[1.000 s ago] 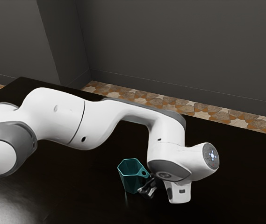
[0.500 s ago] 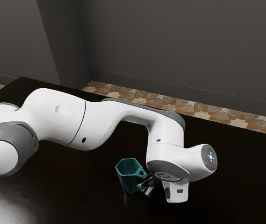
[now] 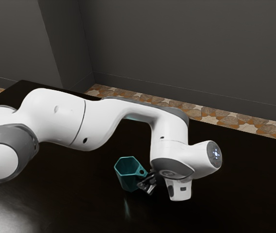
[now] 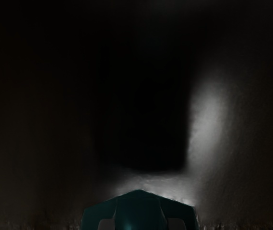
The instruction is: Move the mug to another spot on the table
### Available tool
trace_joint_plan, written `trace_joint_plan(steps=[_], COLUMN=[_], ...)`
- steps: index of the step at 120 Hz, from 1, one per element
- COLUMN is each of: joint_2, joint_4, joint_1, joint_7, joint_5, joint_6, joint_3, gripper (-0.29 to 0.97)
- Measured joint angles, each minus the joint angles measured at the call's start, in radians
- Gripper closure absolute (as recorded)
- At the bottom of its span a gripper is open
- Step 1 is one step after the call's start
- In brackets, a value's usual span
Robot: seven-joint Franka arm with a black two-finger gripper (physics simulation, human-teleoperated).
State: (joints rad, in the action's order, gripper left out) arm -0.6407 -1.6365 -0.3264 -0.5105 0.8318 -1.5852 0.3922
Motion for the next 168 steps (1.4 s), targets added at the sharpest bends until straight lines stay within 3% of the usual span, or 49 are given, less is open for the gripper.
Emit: trace_joint_plan(steps=[55,85,117,140,168], joint_2=[-0.006,-0.069,-0.145,-0.198,-0.226], joint_4=[0.110,0.203,0.325,0.387,0.401], joint_1=[0.235,0.313,0.421,0.469,0.506], joint_7=[0.027,0.148,0.365,0.525,0.690], joint_5=[-0.011,-0.120,-0.281,-0.347,-0.374], joint_6=[0.100,0.192,0.230,0.238,0.243], joint_3=[-0.006,0.004,0.007,0.024,0.044], gripper=[0.70,0.70,0.69,0.69,0.68])
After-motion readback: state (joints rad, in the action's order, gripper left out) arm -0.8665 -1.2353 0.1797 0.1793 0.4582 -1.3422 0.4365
